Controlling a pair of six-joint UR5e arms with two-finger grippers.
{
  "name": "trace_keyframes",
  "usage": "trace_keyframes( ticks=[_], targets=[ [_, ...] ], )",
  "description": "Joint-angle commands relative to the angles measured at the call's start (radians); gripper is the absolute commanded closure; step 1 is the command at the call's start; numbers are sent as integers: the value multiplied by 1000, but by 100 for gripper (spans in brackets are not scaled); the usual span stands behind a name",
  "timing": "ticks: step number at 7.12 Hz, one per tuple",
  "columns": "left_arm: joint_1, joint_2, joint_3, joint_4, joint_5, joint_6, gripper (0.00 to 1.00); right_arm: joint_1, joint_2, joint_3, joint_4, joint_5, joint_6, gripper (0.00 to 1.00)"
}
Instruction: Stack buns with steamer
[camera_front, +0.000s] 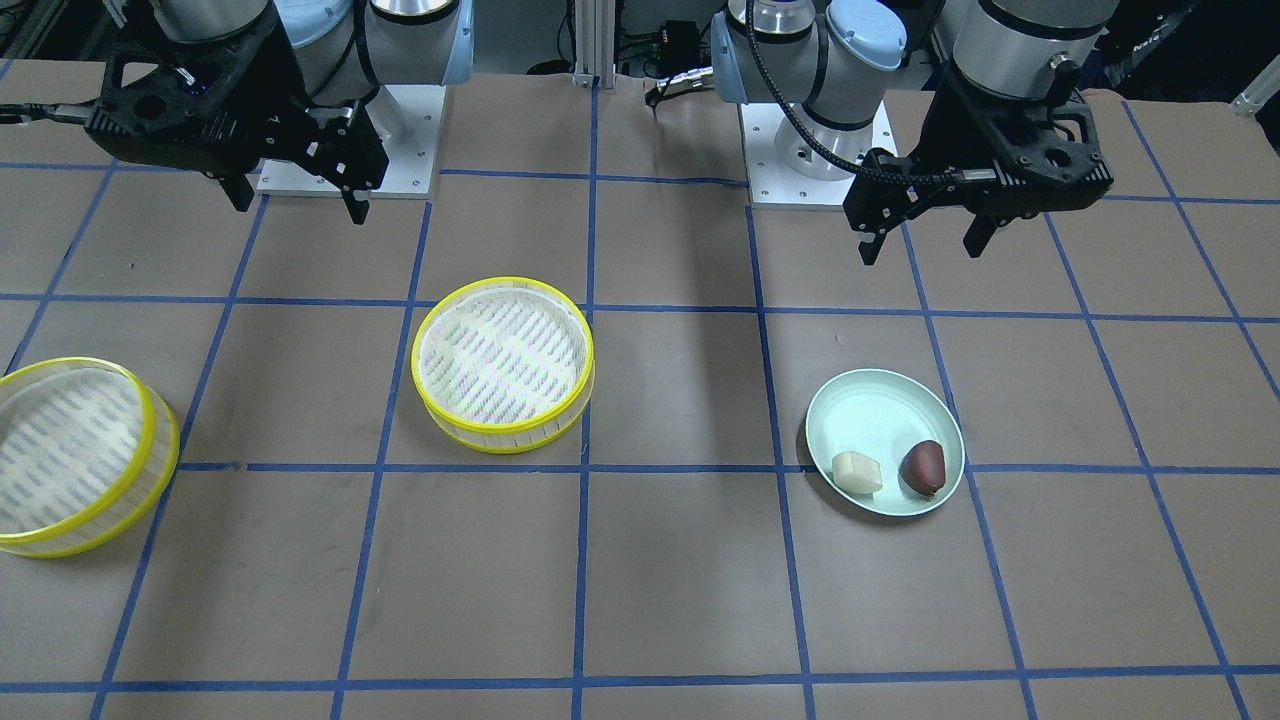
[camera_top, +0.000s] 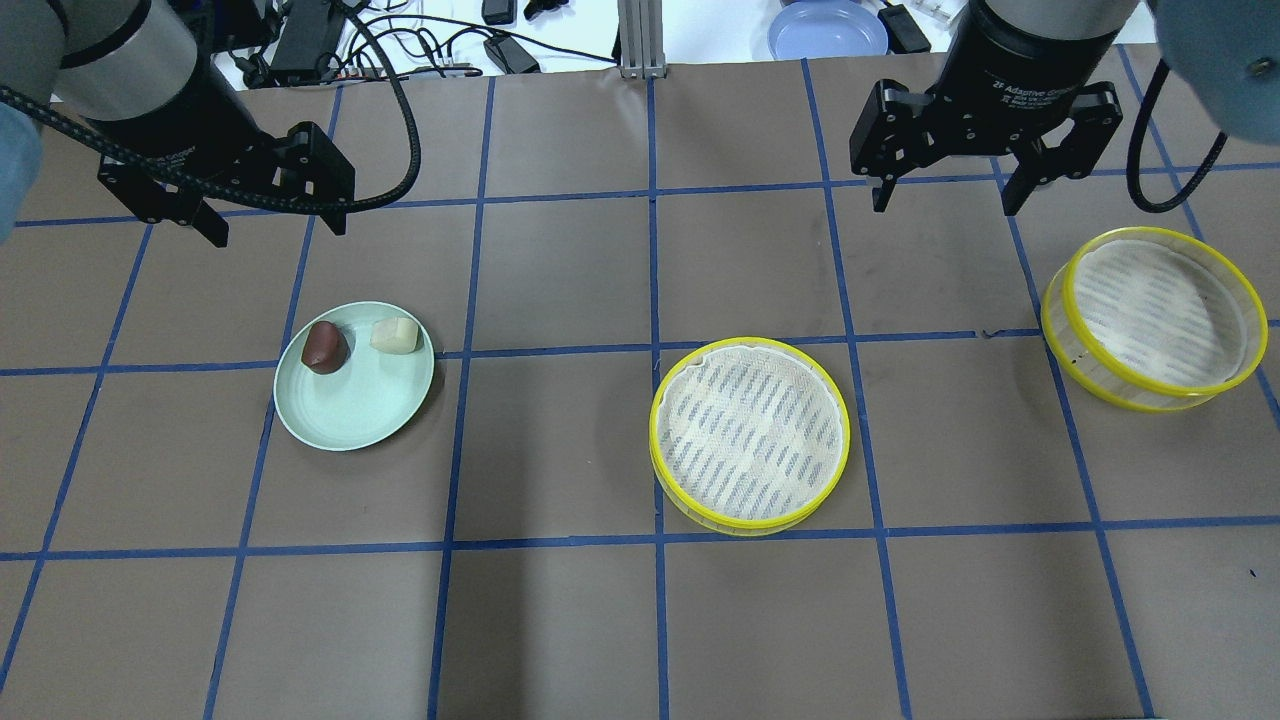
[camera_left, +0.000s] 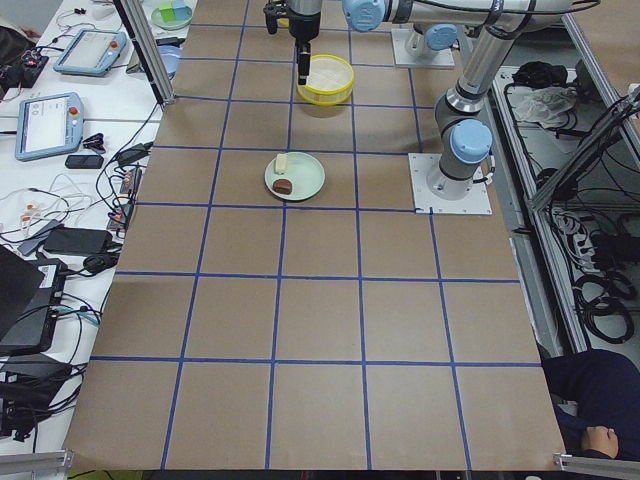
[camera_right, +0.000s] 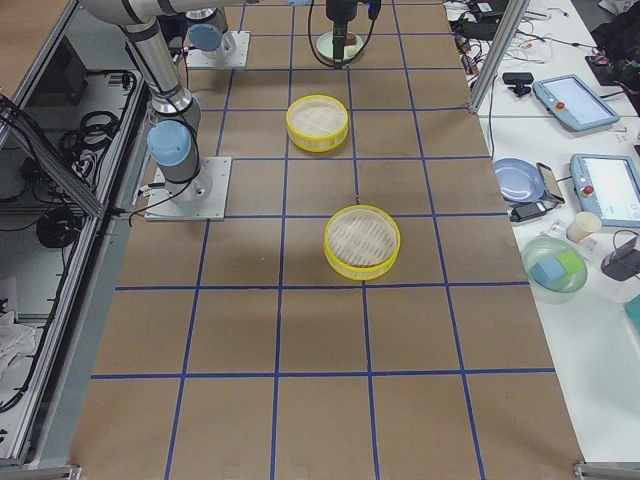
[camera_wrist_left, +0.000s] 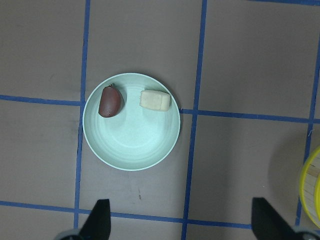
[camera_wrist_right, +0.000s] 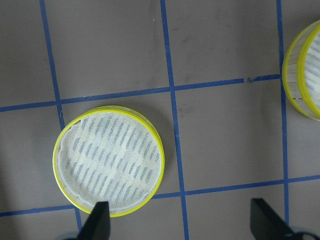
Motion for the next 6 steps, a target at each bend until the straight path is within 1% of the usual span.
trace_keyframes(
  ticks=[1,6],
  targets=[
    [3,0,-9,-2,2,0,0,0,-1,0,2,0,-1,0],
    [32,-30,-36,14,-9,17,0,0,-1,9,-4,3,-1,0]
  ],
)
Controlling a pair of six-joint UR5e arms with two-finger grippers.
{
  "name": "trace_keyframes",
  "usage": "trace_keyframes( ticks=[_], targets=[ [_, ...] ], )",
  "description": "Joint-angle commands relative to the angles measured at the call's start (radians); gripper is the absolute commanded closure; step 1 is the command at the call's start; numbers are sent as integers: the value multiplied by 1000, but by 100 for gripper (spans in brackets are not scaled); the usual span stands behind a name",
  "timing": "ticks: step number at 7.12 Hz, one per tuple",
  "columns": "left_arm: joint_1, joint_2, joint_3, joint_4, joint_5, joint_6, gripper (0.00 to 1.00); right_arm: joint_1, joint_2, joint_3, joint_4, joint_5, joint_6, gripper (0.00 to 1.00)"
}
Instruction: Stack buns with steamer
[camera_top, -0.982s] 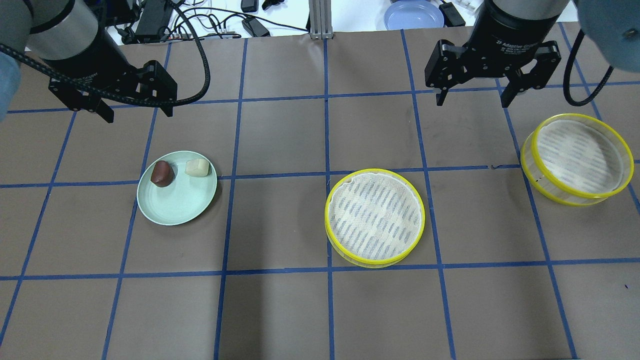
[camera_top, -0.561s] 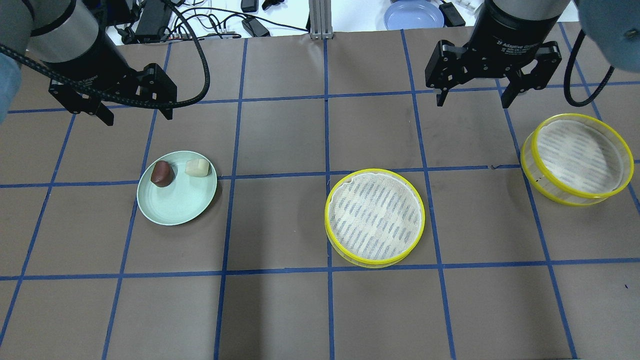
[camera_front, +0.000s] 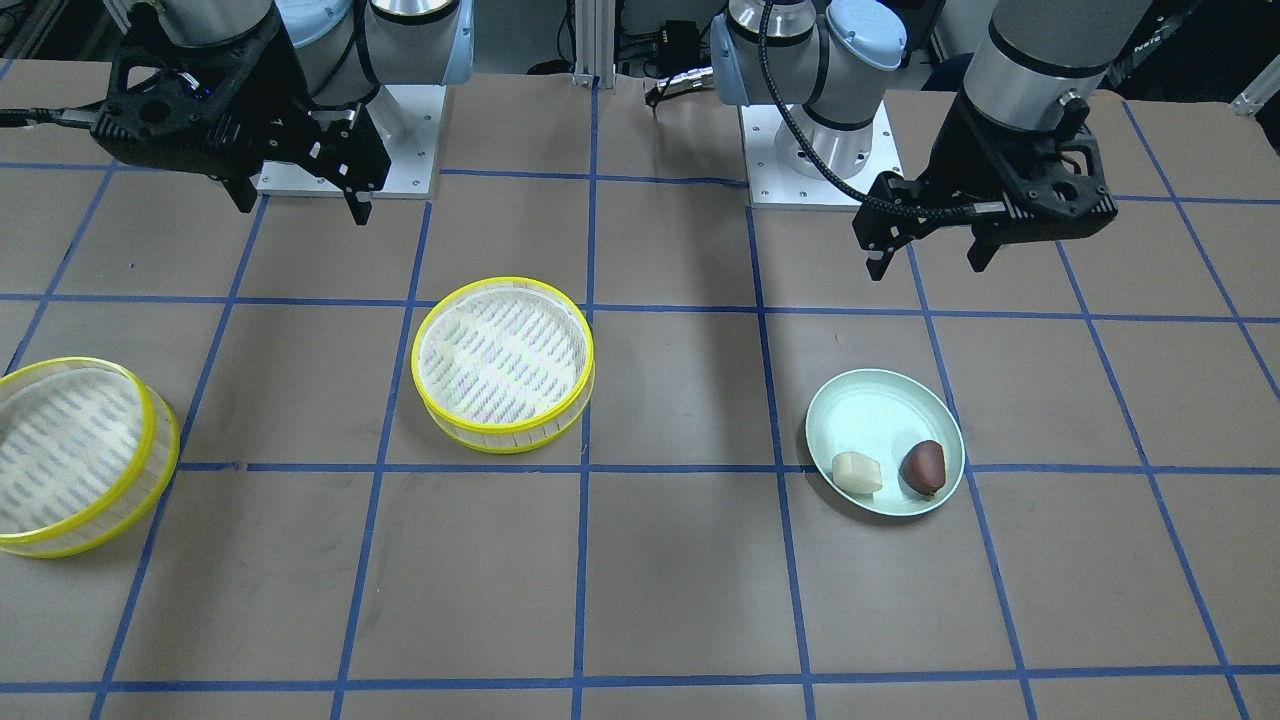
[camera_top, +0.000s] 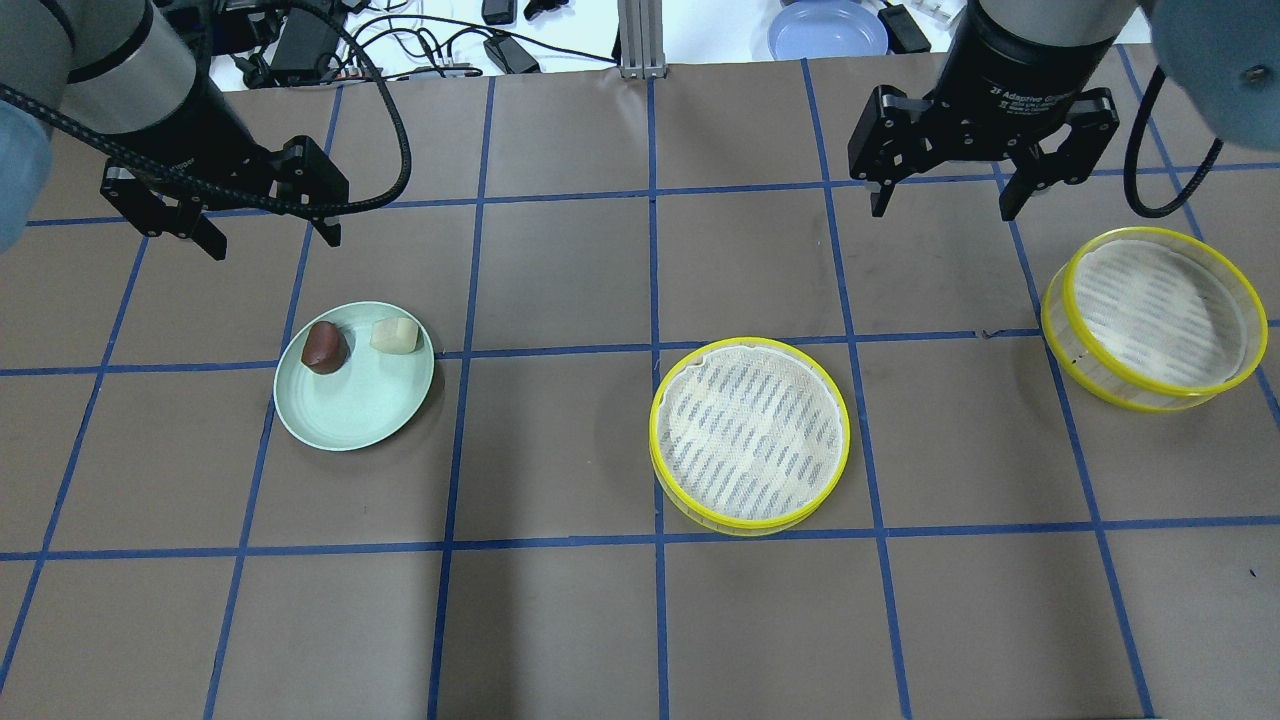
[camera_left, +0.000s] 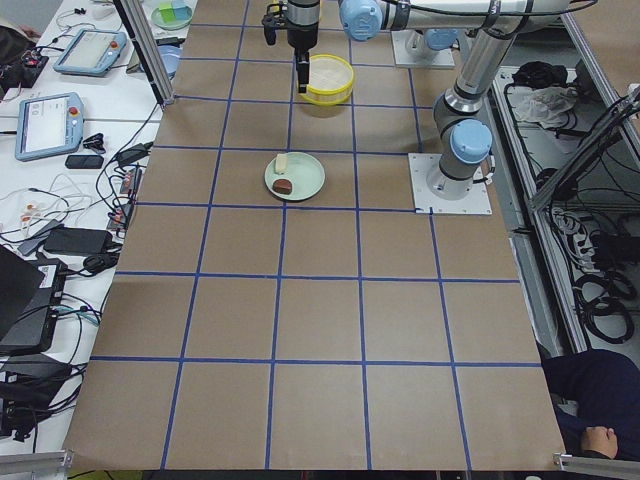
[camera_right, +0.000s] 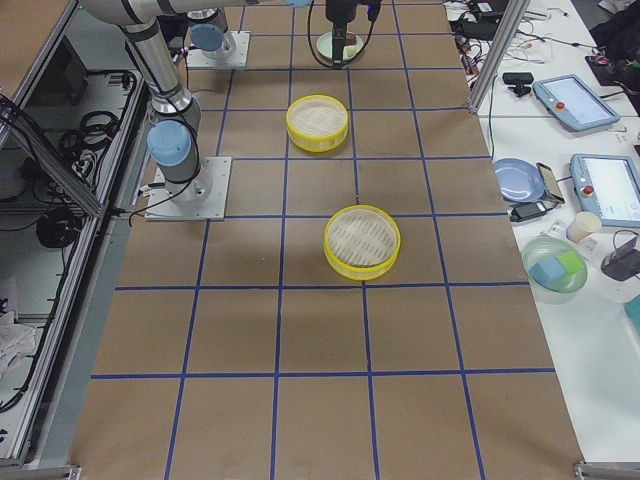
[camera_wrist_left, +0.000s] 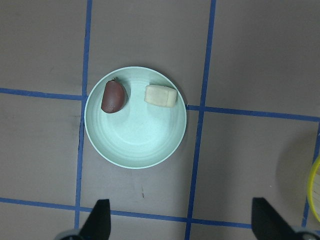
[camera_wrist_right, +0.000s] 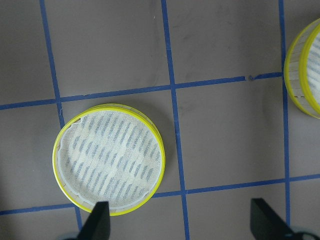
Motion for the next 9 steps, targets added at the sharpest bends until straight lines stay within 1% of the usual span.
trace_keyframes(
  ticks=[1,2,3,4,5,6,7,8,9],
  targets=[
    [2,-5,-22,10,-3,10,0,0,0,1,-2,0,0,0],
    [15,-16,-30,26,-4,28,0,0,1,1,-2,0,-2,0],
    [39,-40,-54,93,-6,66,0,0,2,1,-2,-1,-12,0],
    [74,-77,-83,174,-9,144,0,-11,3,2,-2,-8,-44,0],
    [99,-126,-126,242,-61,166,0,-30,3,5,8,-21,-114,0],
    [104,-186,-152,317,-85,165,0,-90,2,25,13,-64,-149,0],
    [104,-238,-160,386,-87,165,0,-160,8,86,2,-63,-245,0],
    [104,-294,-160,436,-112,165,0,-251,27,167,-46,-64,-323,0],
    [104,-338,-160,454,-153,168,0,-323,49,192,-92,-64,-425,0]
  ],
)
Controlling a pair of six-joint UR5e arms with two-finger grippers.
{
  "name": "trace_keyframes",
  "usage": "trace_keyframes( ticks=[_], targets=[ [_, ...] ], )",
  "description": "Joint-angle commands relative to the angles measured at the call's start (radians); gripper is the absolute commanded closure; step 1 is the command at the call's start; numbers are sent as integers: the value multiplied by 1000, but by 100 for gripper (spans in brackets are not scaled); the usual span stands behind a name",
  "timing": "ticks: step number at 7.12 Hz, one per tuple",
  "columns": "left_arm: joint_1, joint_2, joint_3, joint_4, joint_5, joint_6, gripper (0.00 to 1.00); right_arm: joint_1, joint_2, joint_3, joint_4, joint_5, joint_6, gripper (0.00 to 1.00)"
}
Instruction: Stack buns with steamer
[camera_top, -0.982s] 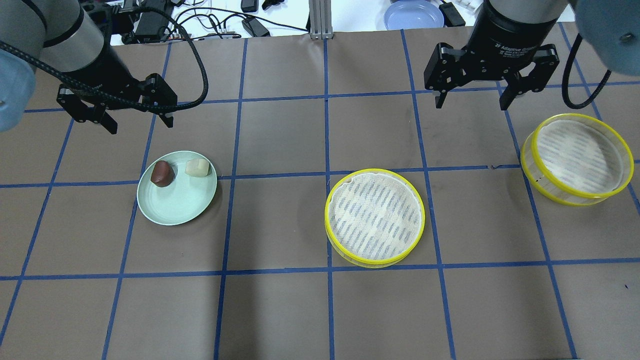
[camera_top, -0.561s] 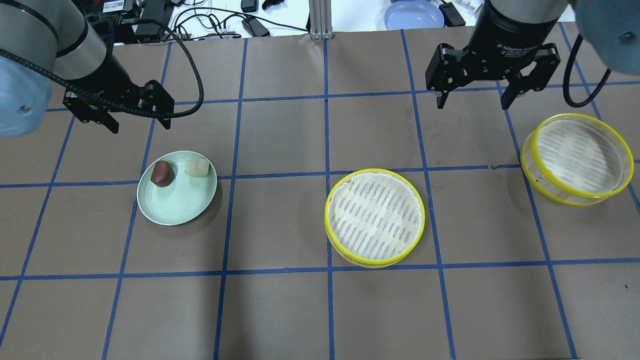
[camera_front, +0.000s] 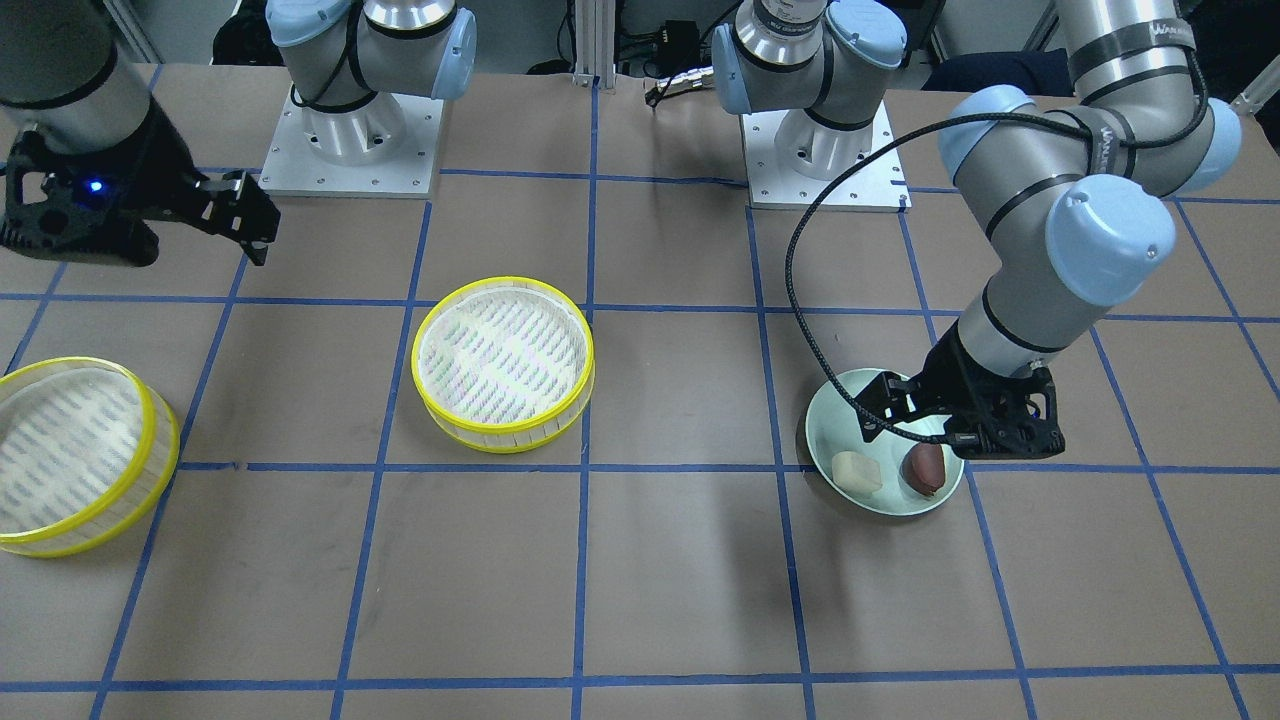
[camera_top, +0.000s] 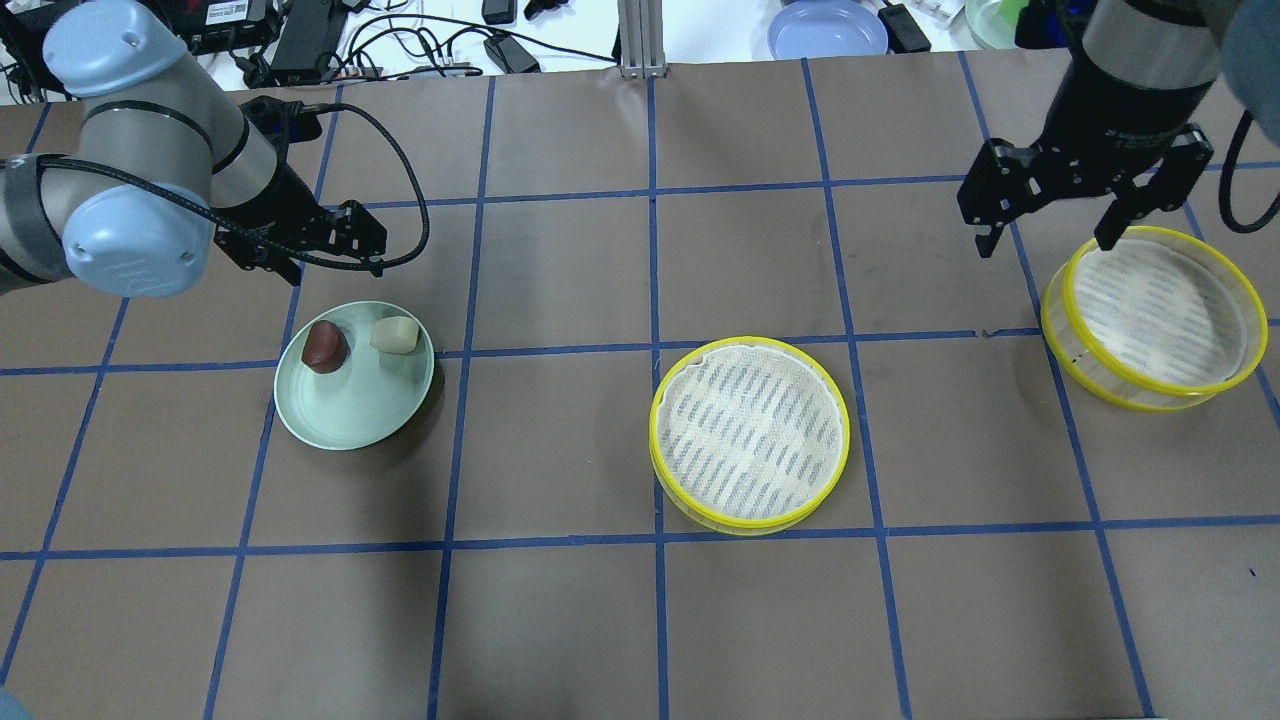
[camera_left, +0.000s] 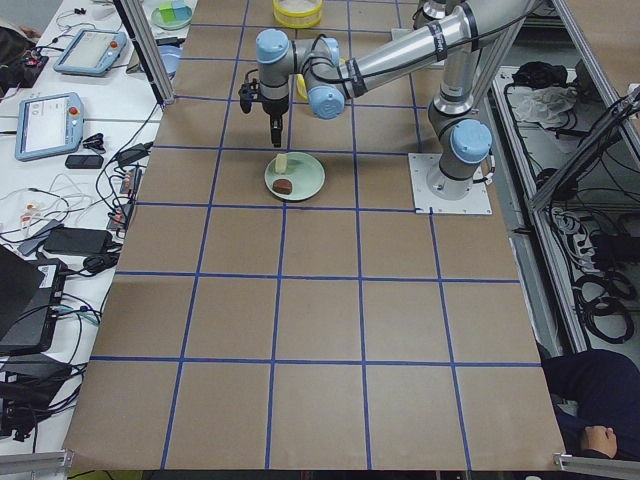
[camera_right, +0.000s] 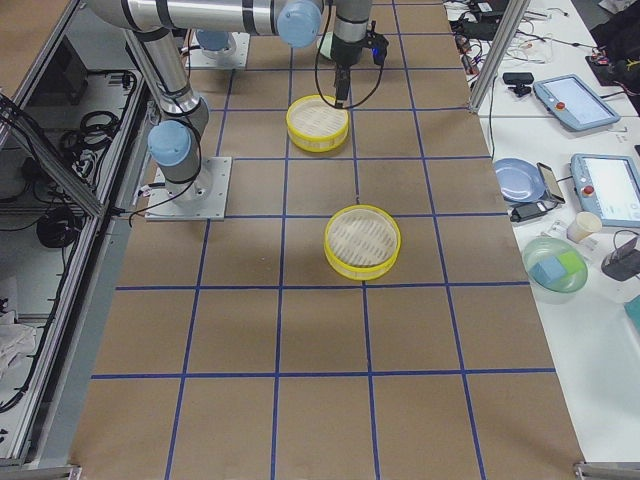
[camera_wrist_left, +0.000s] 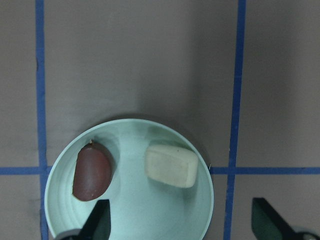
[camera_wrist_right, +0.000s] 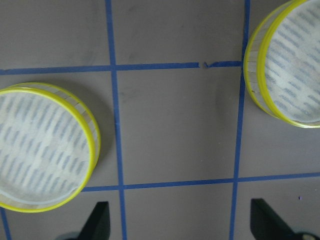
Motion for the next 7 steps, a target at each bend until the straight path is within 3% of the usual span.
trace_keyframes(
  ticks=[1,2,4,6,7],
  targets=[
    [1,-95,-4,53,-40,6,0,-165,84,52,-99,-3,-201,0],
    [1,-127,-4,53,-40,9,2,-235,115,52,-131,-19,-305,0],
    [1,-160,-10,50,-32,39,2,-381,237,52,-310,-22,-564,0],
    [1,-162,-27,33,-27,102,6,-449,340,52,-464,-25,-686,1],
    [1,-165,-37,4,-29,104,10,-481,406,52,-539,-23,-717,12]
  ],
)
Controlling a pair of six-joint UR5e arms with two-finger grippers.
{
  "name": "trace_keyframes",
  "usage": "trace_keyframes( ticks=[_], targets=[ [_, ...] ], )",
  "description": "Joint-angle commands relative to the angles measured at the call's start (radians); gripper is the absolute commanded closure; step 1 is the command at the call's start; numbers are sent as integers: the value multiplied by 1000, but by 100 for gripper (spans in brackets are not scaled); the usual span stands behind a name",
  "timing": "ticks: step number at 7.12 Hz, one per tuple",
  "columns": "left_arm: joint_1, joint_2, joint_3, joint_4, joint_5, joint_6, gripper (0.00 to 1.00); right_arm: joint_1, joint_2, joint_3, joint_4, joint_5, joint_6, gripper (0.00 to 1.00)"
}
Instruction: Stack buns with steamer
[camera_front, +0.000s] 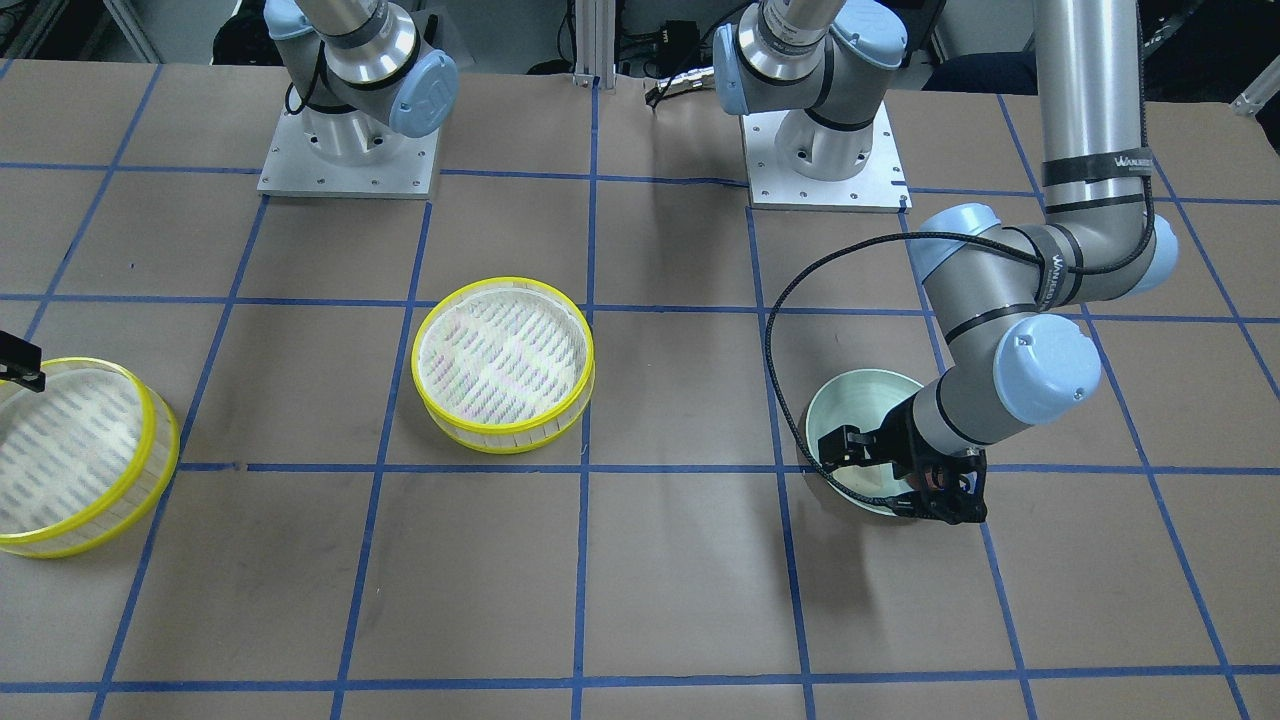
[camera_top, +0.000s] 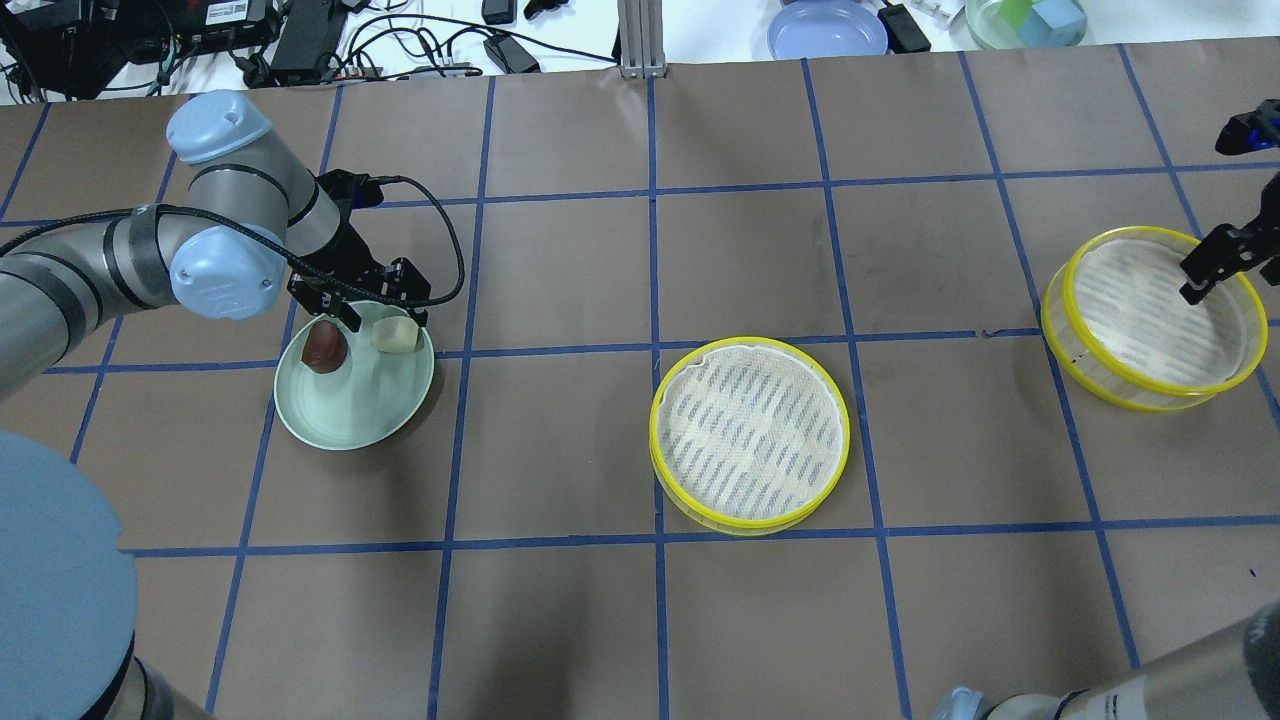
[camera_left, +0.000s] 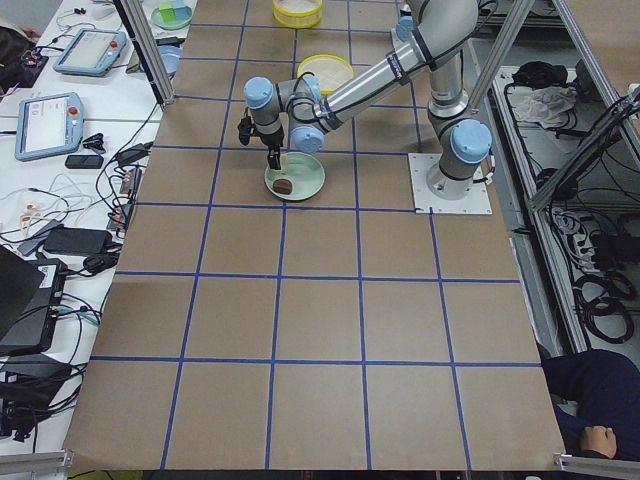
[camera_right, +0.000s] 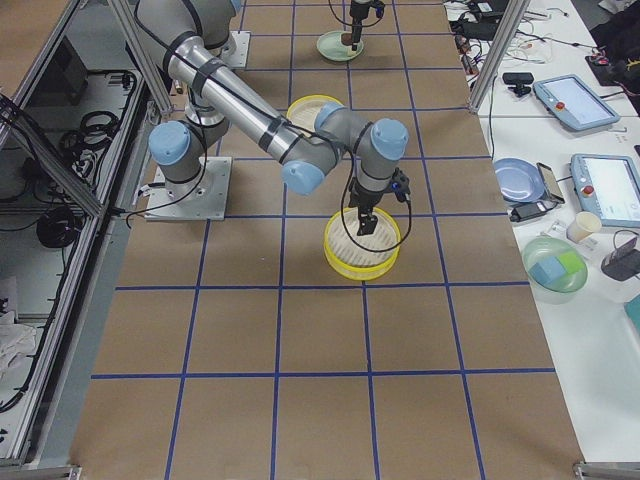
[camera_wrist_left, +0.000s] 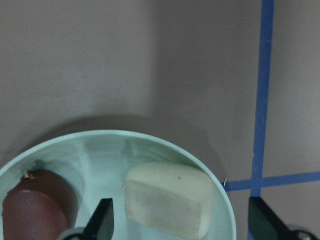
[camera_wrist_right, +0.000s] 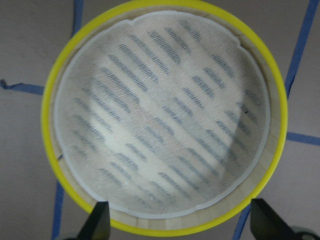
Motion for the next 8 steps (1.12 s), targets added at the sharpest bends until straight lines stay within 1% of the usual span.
trace_keyframes(
  ticks=[1,2,3,4,5,6,8],
  targets=[
    [0,-2,-13,-57,0,10,13,-62,119,-2,-159,0,-89,15],
    [0,-2,-13,-83,0,7,49,-90,138,-2,-187,1,-106,25],
    [0,-2,-7,-91,1,10,90,-107,147,-2,-196,12,-118,52],
    [3,-2,5,-99,1,8,100,-107,149,-2,-201,12,-120,74],
    [6,0,24,-102,3,8,100,-107,149,-2,-201,12,-120,96],
    [6,9,45,-111,3,4,100,-107,149,-3,-201,9,-120,100],
    [6,32,55,-153,3,-5,100,-107,126,-3,-176,6,-113,100]
  ],
)
